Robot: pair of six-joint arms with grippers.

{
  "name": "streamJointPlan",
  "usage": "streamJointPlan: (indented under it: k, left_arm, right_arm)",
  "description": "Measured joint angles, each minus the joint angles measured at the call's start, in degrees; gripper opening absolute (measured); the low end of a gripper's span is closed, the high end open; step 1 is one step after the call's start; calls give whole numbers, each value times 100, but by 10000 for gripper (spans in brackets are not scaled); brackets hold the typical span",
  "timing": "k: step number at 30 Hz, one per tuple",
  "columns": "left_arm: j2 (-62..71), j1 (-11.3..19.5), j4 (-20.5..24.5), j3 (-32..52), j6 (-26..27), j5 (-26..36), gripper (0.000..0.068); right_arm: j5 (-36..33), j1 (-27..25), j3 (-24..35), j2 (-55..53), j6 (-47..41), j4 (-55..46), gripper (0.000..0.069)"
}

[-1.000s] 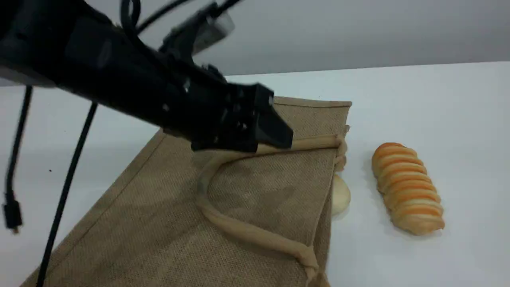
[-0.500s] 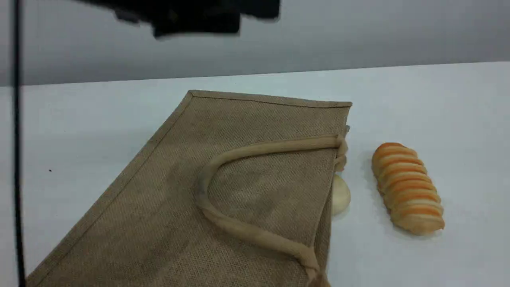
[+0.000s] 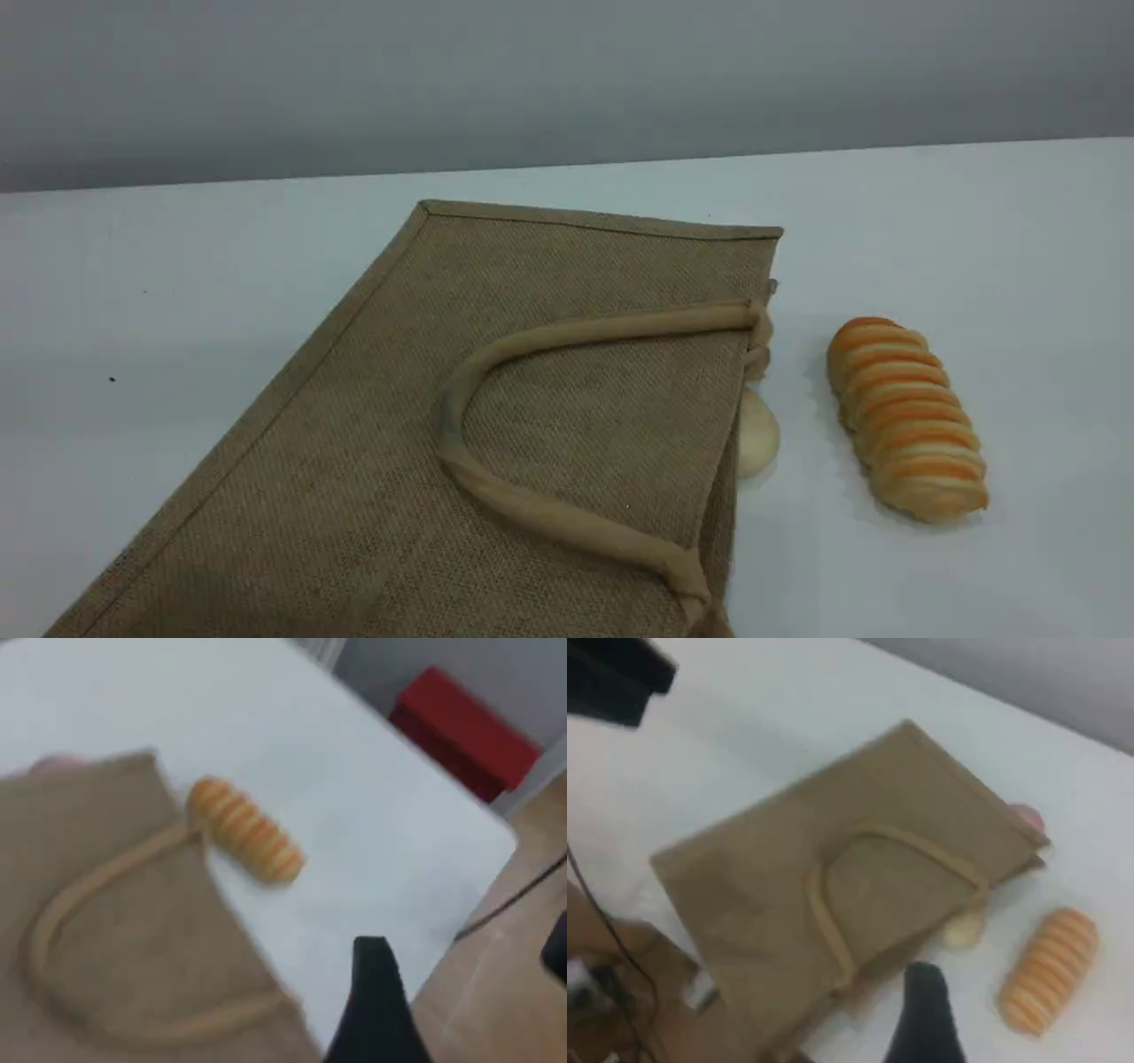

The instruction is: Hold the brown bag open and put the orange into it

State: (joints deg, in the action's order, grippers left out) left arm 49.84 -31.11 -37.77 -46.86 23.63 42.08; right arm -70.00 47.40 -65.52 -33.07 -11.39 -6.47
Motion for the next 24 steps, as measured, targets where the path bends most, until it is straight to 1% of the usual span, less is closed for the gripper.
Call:
streamJointPlan:
  k: [3,6,9,11,14,16,17,19,23,24]
  left_arm:
    - [-673,0,1071,0,-1028,586,453]
    - [-1355,0,1828,0,-1834,1108,453]
    - [-1935,0,2329,0,-2428,1565,453]
    - [-2255,0,2521,0,-2729,1893,453]
    - [-2643,0,2742,89,-2997,2343,453]
    - [-2832,6,2790,202,-3092,2566,453]
    - [-2908,6,2790,287,-3134,2666,453]
    - [-3041,6,2784,478,-3183,2790,453]
    - [-3274,6,2797,852,-3233,2801,453]
    - [-3329,6,2857,923,-3259,2801,453]
  right_arm:
    - [-1,0,172,356,13,77,461]
    - [-1,0,581,718,163,66,461]
    - [-1,0,1192,1059,156,86,461]
    - [5,0,1597,1277,157,126,461]
    - [6,0,2216,1582,157,218,461]
    - [148,0,2615,1790,157,343,461]
    - [326,0,2762,1866,157,401,461]
    - [577,0,3064,2027,157,554,461]
    - [628,0,3470,2288,157,548,461]
    - [697,0,3535,2338,165,548,461]
